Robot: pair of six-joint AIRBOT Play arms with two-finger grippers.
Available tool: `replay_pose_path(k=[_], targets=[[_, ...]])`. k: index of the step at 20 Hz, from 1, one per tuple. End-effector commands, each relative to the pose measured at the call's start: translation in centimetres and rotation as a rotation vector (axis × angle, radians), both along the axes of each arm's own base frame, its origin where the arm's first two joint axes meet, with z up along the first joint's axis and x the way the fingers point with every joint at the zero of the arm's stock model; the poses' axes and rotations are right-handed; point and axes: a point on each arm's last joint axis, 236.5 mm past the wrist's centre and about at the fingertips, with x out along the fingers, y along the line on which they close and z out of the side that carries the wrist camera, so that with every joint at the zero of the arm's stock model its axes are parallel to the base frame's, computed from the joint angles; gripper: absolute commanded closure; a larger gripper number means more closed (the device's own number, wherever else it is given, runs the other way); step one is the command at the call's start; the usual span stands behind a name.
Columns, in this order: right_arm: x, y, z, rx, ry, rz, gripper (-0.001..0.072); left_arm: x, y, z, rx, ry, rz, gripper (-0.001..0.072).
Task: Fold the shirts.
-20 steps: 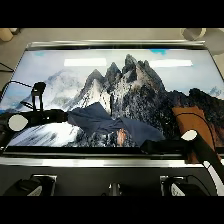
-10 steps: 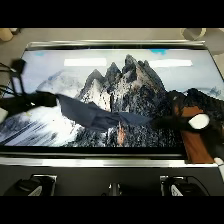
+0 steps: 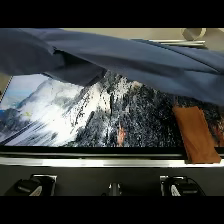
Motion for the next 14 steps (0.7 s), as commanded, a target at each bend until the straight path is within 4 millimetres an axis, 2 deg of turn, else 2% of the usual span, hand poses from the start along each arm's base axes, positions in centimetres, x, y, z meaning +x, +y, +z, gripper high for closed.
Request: replay_pose_path(k=[1,2,4,6,8,9,11,12,14], targets=[[-4.1,-1.4,-4.2,-0.054,0.251,-0.039,0.0688,-1.9,1.2,0.3,0.002,0.017,0.032,0.0681],[-4.9,-1.4,-7.3,-0.066,0.411,-0.029,0.0688,-1.3,1.3,-1.0,0.016,0.062,0.043,0.0681],[-6.0,-0.8,-13.4,-0.074,0.690,0.020,0.0688,1.1,0.8,-6.1,0.049,0.205,0.044,0.0681],[-6.7,1.2,-20.0,-0.047,0.898,0.127,0.0688,3.5,0.2,-13.1,0.091,0.376,0.044,0.0681],[-8.3,3.3,-27.0,0.014,1.067,0.227,0.0688,5.4,-0.2,-21.8,0.141,0.565,0.043,0.0681],[-8.5,3.9,-30.2,0.036,1.107,0.250,0.0688,6.0,-0.6,-25.6,0.153,0.635,0.032,0.0681],[-7.3,4.3,-35.3,0.071,1.117,0.228,0.0688,7.5,-2.2,-31.4,0.135,0.708,-0.010,0.0681],[-6.4,4.4,-37.0,0.086,1.120,0.217,0.0688,8.6,-3.1,-33.3,0.115,0.718,-0.028,0.0681],[-3.1,4.6,-39.8,0.116,1.113,0.193,0.0688,11.5,-4.4,-35.9,0.089,0.733,-0.045,0.0682]])
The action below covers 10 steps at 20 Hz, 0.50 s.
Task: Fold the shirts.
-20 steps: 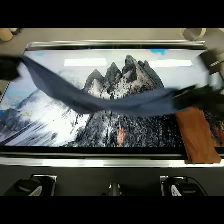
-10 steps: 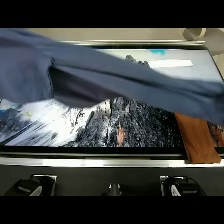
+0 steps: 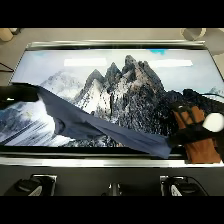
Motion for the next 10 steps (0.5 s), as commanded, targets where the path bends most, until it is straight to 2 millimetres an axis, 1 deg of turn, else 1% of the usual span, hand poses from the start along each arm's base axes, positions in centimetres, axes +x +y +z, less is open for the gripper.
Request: replay_pose_path(k=[1,3,5,6,7,8,9,10], targets=[[4.3,1.4,-6.1,0.062,-0.004,-0.058,0.0687,4.4,-2.3,-6.6,-0.052,0.057,-0.013,0.0681],[8.9,2.1,-7.5,0.102,-0.058,-0.113,0.0687,7.8,-3.0,-8.7,-0.044,0.098,-0.011,0.0681],[13.4,3.1,-7.8,0.165,-0.115,-0.215,0.0683,10.4,-3.7,-10.7,-0.044,0.161,0.003,0.0680],[15.1,3.8,-7.6,0.207,-0.145,-0.256,0.0633,11.3,-4.0,-12.0,-0.066,0.206,0.030,0.0667],[16.7,4.6,-7.3,0.262,-0.169,-0.298,0.0476,11.7,-4.6,-13.1,-0.098,0.252,0.046,0.0531],[17.7,5.2,-6.5,0.291,-0.194,-0.295,0.0216,11.7,-5.1,-13.8,-0.113,0.302,0.046,0.0228],[18.4,5.3,-5.3,0.289,-0.224,-0.241,0.0075,11.4,-4.8,-13.9,-0.100,0.343,0.049,0.0036],[18.6,5.0,-3.8,0.279,-0.234,-0.173,0.0041,11.1,-3.9,-13.4,-0.094,0.374,0.062,0.0030]])
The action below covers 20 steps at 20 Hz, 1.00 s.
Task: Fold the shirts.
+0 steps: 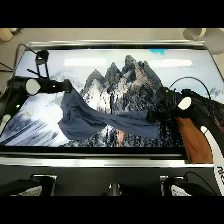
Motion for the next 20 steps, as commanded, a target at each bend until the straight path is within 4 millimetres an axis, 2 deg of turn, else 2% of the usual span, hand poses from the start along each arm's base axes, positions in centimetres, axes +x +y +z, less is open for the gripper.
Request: replay_pose_path(k=[1,3,4,6,7,8,11,12,15,17,20], targets=[[2.9,-0.1,3.7,0.028,-0.081,0.082,0.0006,-0.4,1.5,-0.7,-0.009,0.149,0.047,0.0031],[1.3,-3.7,5.7,-0.012,-0.030,0.142,0.0007,-2.7,4.7,0.6,0.034,0.207,0.033,0.0031],[-0.5,-5.8,5.6,-0.019,0.038,0.129,0.0016,-4.6,6.0,0.7,0.052,0.255,0.010,0.0034],[-4.0,-8.8,4.1,-0.030,0.177,0.103,0.0046,-9.2,6.7,-0.8,0.012,0.370,-0.036,0.0075],[-5.4,-8.9,3.2,-0.017,0.223,0.111,0.0046,-11.6,6.3,-2.6,-0.038,0.433,-0.041,0.0140],[-6.9,-8.4,2.2,0.000,0.269,0.139,0.0046,-14.0,6.1,-4.7,-0.075,0.491,-0.030,0.0157],[-8.9,-5.9,0.5,0.090,0.319,0.168,0.0044,-20.4,4.8,-11.0,-0.143,0.643,-0.008,0.0156],[-9.1,-5.3,0.2,0.108,0.322,0.165,0.0043,-21.3,4.2,-12.3,-0.171,0.661,0.003,0.0155],[-9.3,-4.3,-0.9,0.101,0.325,0.166,0.0034,-22.4,2.7,-15.4,-0.218,0.682,0.031,0.0150],[-9.1,-3.3,-1.6,0.091,0.305,0.181,0.0022,-22.9,1.5,-16.4,-0.249,0.699,0.031,0.0150],[-7.9,-2.1,-2.3,0.055,0.261,0.199,0.0005,-21.7,0.5,-17.1,-0.238,0.649,0.018,0.0151]])
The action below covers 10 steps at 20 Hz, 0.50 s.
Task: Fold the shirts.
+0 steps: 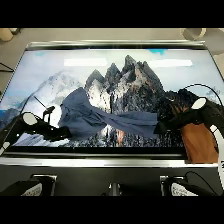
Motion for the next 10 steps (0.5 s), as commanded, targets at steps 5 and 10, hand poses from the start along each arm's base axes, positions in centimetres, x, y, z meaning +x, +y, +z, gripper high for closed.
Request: replay_pose_path(k=[5,10], targets=[[1.7,1.3,-2.3,-0.022,-0.021,-0.039,0.0006,2.7,-2.3,-2.1,0.003,-0.104,0.073,0.0244],[0.3,1.7,-3.3,0.000,0.064,-0.022,0.0047,3.9,-2.4,-1.4,0.002,-0.147,0.073,0.0679]])
